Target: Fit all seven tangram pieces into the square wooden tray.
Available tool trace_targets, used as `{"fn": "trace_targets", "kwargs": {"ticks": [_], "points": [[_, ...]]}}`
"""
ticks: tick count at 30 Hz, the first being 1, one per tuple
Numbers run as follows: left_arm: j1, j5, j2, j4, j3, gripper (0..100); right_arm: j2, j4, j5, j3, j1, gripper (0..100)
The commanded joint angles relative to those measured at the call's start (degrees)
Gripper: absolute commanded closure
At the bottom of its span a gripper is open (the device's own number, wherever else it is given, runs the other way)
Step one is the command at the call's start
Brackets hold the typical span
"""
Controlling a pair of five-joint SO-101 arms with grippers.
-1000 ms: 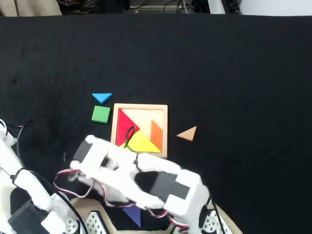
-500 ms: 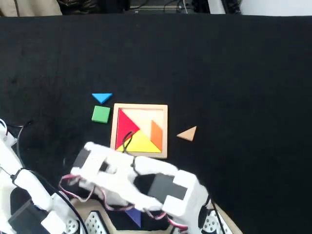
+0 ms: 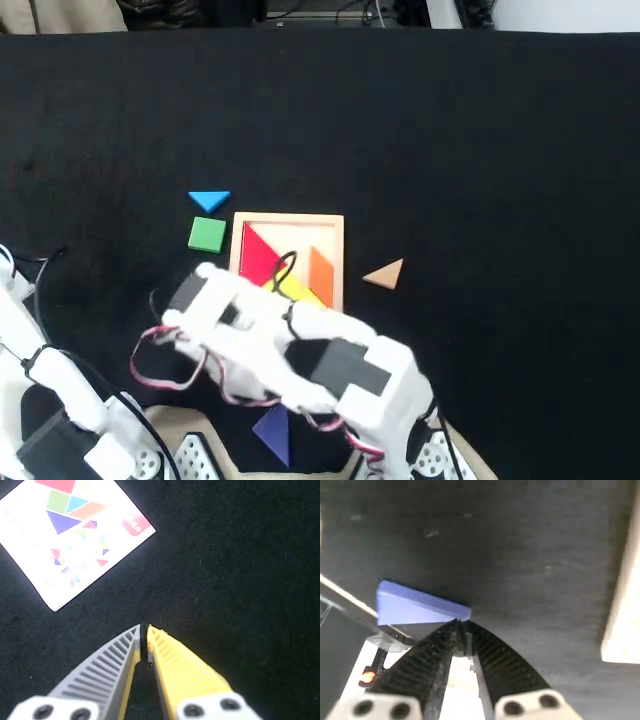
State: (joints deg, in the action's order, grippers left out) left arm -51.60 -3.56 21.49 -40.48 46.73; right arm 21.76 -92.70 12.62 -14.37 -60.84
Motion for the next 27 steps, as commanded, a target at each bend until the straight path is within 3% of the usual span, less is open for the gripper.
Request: {"fn": "trace_targets", "kwargs": {"ticks": [1,7,13,21,27], "points": [[-0.13,0.53,1.58,0.79,-1.80,96,-5.32,-0.97,-0.18,-0.31,-3.60,98.8],[-0.48,0.44,1.58,0.79,-1.80,96,1.10,2.20,-0.26,-4.26,-4.04,98.8],[-0.13,0.62,1.58,0.79,-1.80,96,7.34,0.35,-0.62,0.75,-3.69,98.8],[-0.48,0.44,1.58,0.79,-1.80,96,6.64,-0.35,-0.70,3.38,-2.20,98.8],[-0.57,0.44,1.58,0.79,-1.80,96,-5.05,-6.07,-0.18,5.58,-2.90,98.8]]}}
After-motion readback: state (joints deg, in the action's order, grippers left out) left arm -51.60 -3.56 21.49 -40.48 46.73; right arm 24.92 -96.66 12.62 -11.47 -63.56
